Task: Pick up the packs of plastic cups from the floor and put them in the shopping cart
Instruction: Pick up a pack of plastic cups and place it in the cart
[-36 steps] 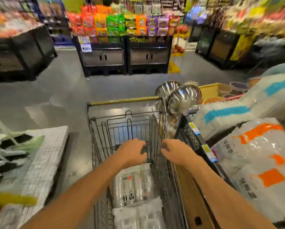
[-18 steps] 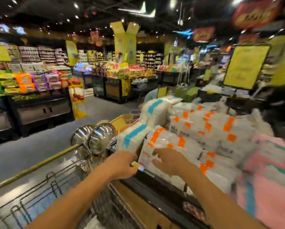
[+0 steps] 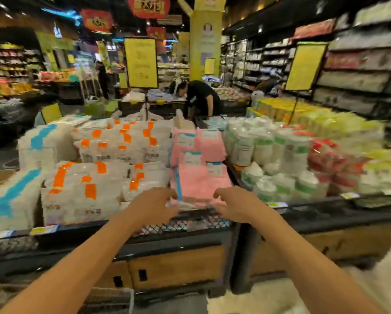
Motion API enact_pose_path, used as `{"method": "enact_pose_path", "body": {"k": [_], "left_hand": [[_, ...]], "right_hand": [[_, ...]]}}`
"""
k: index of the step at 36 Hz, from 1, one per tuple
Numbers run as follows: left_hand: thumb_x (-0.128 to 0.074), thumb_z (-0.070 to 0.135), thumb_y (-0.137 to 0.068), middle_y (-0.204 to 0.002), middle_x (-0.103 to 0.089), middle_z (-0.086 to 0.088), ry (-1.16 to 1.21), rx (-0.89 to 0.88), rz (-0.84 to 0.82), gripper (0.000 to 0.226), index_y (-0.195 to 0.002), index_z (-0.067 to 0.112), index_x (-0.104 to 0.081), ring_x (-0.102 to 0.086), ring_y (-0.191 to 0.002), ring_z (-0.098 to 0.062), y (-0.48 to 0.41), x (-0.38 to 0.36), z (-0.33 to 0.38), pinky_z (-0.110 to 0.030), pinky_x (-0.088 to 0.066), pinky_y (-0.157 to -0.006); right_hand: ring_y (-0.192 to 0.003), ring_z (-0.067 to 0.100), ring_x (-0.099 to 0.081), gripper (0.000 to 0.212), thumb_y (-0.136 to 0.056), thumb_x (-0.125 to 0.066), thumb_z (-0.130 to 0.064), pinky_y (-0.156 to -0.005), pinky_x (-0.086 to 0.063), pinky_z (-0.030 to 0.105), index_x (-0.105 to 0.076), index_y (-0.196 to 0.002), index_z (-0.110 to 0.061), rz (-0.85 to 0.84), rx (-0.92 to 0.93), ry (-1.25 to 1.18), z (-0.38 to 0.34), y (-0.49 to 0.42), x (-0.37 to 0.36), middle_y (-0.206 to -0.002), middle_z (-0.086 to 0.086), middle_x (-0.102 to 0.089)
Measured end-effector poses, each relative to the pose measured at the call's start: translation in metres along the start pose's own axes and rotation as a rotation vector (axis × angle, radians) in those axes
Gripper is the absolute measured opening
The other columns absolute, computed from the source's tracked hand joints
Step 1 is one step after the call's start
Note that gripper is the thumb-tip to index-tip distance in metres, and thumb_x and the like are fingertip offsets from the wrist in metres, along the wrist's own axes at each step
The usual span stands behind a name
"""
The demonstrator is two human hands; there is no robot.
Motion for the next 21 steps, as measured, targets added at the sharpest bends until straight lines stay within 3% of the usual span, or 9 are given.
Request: {"method": "enact_pose_path", "body": {"k": [4, 6, 8, 12, 15, 17, 21], "left_hand": [[-0.049, 0.042, -0.096, -0.138, -0.058, 0.002, -0.04, -0.157, -0.075, 0.042, -0.135, 0.027, -0.055, -0.054, -0.123, -0.023, -0.018, -0.028, 0.092, -0.037, -0.046, -0.099], [-0.048, 0.043, -0.094, -0.125, -0.063, 0.002, -0.048, -0.235, -0.079, 0.039, -0.125, 0.025, -0.06, -0.058, -0.114, -0.024, -0.021, -0.041, 0.14, -0.038, -0.049, -0.092], [-0.049, 0.042, -0.093, -0.113, -0.066, 0.002, -0.042, -0.31, -0.108, 0.032, -0.116, 0.025, -0.063, -0.06, -0.1, -0.022, -0.02, -0.058, 0.188, -0.036, -0.049, -0.082], [-0.053, 0.041, -0.097, -0.122, -0.064, 0.004, -0.055, -0.454, -0.158, 0.036, -0.13, 0.026, -0.059, -0.061, -0.109, -0.019, -0.011, -0.093, 0.287, -0.035, -0.051, -0.091], [-0.052, 0.044, -0.098, -0.122, -0.064, 0.003, -0.079, -0.565, -0.223, 0.039, -0.132, 0.026, -0.057, -0.061, -0.101, -0.014, 0.0, -0.125, 0.359, -0.033, -0.052, -0.086], [-0.051, 0.045, -0.098, -0.128, -0.062, 0.005, -0.085, -0.624, -0.255, 0.04, -0.134, 0.028, -0.055, -0.059, -0.102, -0.012, 0.007, -0.146, 0.402, -0.028, -0.048, -0.084], [-0.05, 0.043, -0.099, -0.134, -0.06, 0.006, -0.066, -0.689, -0.305, 0.039, -0.135, 0.03, -0.055, -0.059, -0.119, -0.016, 0.024, -0.184, 0.471, -0.037, -0.05, -0.099]], "right_hand": [[-0.111, 0.031, -0.059, 0.031, -0.099, -0.049, -0.039, -0.08, -0.048, 0.041, -0.057, -0.123, -0.022, 0.05, -0.15, -0.01, 0.08, 0.077, 0.003, -0.122, 0.005, -0.063], [-0.101, 0.029, -0.06, 0.026, -0.098, -0.049, -0.041, -0.074, -0.048, 0.039, -0.059, -0.113, -0.023, 0.052, -0.242, 0.0, 0.121, 0.117, 0.001, -0.112, 0.003, -0.064], [-0.096, 0.027, -0.061, 0.026, -0.098, -0.049, -0.044, -0.077, -0.053, 0.042, -0.058, -0.113, -0.024, 0.052, -0.333, -0.01, 0.159, 0.161, 0.001, -0.109, 0.001, -0.064], [-0.091, 0.022, -0.061, 0.025, -0.099, -0.046, -0.045, -0.079, -0.057, 0.045, -0.056, -0.114, -0.026, 0.035, -0.478, -0.029, 0.228, 0.251, -0.006, -0.105, -0.003, -0.063], [-0.088, 0.025, -0.063, 0.021, -0.097, -0.049, -0.043, -0.078, -0.057, 0.045, -0.058, -0.102, -0.025, 0.054, -0.583, -0.056, 0.27, 0.317, -0.015, -0.097, -0.002, -0.065], [-0.099, 0.029, -0.063, 0.025, -0.098, -0.05, -0.04, -0.084, -0.056, 0.046, -0.06, -0.111, -0.022, 0.06, -0.647, -0.075, 0.291, 0.36, -0.019, -0.109, 0.003, -0.066], [-0.116, 0.029, -0.057, 0.037, -0.101, -0.049, -0.034, -0.093, -0.05, 0.045, -0.054, -0.132, -0.015, 0.05, -0.755, -0.1, 0.321, 0.433, -0.025, -0.131, 0.009, -0.06]]}}
Point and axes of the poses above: each hand's wrist, its own y-axis away from the middle knuckle, its own x-axis out of the back of the hand, z = x × y, the point moved 5 cm from there along -y, towards the middle knuckle
